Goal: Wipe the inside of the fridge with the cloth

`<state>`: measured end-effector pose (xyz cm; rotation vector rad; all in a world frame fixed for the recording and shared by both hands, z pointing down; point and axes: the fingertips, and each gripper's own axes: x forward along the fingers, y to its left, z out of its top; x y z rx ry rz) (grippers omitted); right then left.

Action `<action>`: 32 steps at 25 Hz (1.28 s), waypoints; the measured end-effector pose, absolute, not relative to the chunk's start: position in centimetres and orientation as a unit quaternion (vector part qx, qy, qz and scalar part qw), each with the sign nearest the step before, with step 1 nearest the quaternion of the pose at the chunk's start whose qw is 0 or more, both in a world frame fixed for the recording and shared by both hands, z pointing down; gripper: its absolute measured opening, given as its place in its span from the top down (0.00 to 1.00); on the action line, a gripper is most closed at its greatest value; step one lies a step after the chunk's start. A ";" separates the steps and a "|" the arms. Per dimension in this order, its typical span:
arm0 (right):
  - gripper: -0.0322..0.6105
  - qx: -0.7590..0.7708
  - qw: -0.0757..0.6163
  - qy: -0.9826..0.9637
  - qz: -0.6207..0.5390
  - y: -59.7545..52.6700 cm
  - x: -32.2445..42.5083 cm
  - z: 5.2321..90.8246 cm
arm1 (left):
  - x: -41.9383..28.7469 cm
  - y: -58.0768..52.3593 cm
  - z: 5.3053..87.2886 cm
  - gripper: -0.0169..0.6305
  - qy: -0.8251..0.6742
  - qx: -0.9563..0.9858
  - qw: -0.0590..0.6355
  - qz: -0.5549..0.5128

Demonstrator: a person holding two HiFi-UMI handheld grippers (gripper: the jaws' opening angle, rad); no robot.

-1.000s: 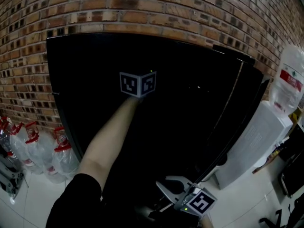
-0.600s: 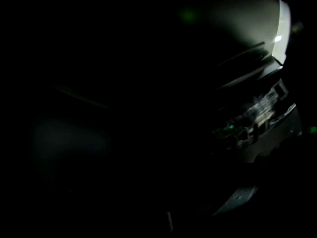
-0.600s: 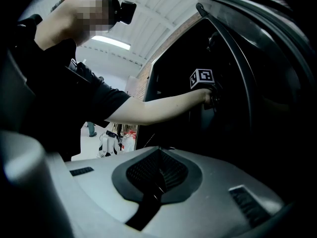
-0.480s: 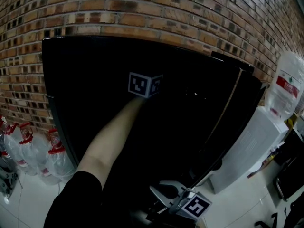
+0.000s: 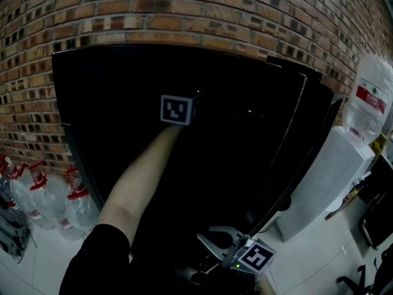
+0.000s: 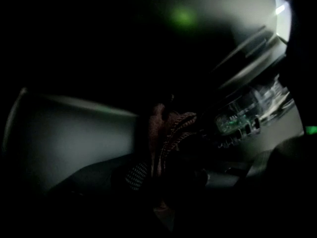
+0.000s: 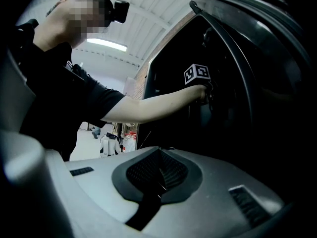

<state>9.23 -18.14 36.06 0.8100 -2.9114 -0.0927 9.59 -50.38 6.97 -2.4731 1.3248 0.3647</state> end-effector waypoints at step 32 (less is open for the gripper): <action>0.95 0.243 0.063 -0.967 -0.040 -18.2 5.1 35.0 | 16.3 -26.7 14.4 0.88 0.120 -0.978 0.095 0.142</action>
